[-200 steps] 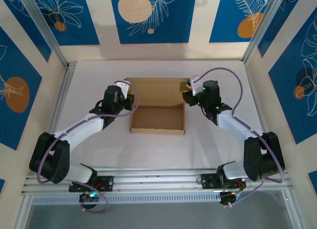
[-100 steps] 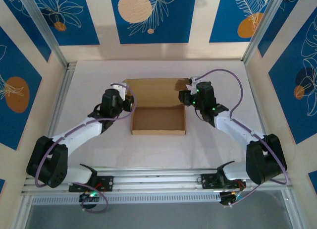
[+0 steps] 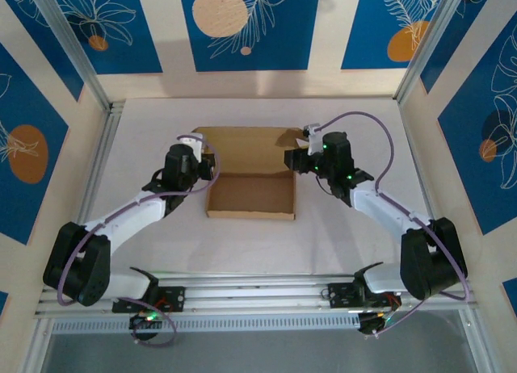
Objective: Fold the paper box
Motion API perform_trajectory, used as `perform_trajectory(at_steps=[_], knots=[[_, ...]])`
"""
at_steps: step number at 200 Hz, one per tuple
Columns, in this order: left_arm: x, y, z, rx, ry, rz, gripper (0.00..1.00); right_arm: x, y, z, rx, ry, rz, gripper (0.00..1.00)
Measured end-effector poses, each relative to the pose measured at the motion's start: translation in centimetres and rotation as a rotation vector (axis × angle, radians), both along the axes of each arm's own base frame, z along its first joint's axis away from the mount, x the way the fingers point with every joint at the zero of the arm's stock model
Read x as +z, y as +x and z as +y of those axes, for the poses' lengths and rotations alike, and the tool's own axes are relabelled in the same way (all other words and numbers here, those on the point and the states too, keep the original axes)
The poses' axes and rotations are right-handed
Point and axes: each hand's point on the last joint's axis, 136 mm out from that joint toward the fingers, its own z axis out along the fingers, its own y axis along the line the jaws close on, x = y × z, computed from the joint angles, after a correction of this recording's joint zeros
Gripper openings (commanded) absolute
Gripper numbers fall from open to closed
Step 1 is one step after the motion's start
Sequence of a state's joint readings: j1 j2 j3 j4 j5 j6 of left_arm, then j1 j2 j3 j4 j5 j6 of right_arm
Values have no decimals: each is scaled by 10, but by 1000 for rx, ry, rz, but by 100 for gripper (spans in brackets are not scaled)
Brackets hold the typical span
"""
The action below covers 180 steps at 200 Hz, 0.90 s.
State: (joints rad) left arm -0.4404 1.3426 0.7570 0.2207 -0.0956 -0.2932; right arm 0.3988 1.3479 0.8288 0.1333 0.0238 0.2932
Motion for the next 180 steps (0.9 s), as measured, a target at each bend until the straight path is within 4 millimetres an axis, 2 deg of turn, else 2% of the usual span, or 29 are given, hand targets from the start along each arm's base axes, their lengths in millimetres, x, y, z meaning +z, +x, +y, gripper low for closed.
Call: perform_trajectory(at_steps=[21, 79, 109, 140, 180], knots=[[1, 2, 3, 26, -20, -2, 18, -11, 1, 5, -70, -21, 27, 51], [4, 4, 4, 57, -84, -10, 16, -3, 10, 1, -318, 87, 31, 48], [2, 3, 5, 67, -104, -13, 15, -9, 14, 3, -401, 148, 60, 47], [-1, 3, 6, 77, -116, -11, 15, -6, 16, 7, -446, 185, 67, 48], [-1, 4, 10, 98, -100, -16, 13, -4, 21, 4, -415, 122, 44, 51]])
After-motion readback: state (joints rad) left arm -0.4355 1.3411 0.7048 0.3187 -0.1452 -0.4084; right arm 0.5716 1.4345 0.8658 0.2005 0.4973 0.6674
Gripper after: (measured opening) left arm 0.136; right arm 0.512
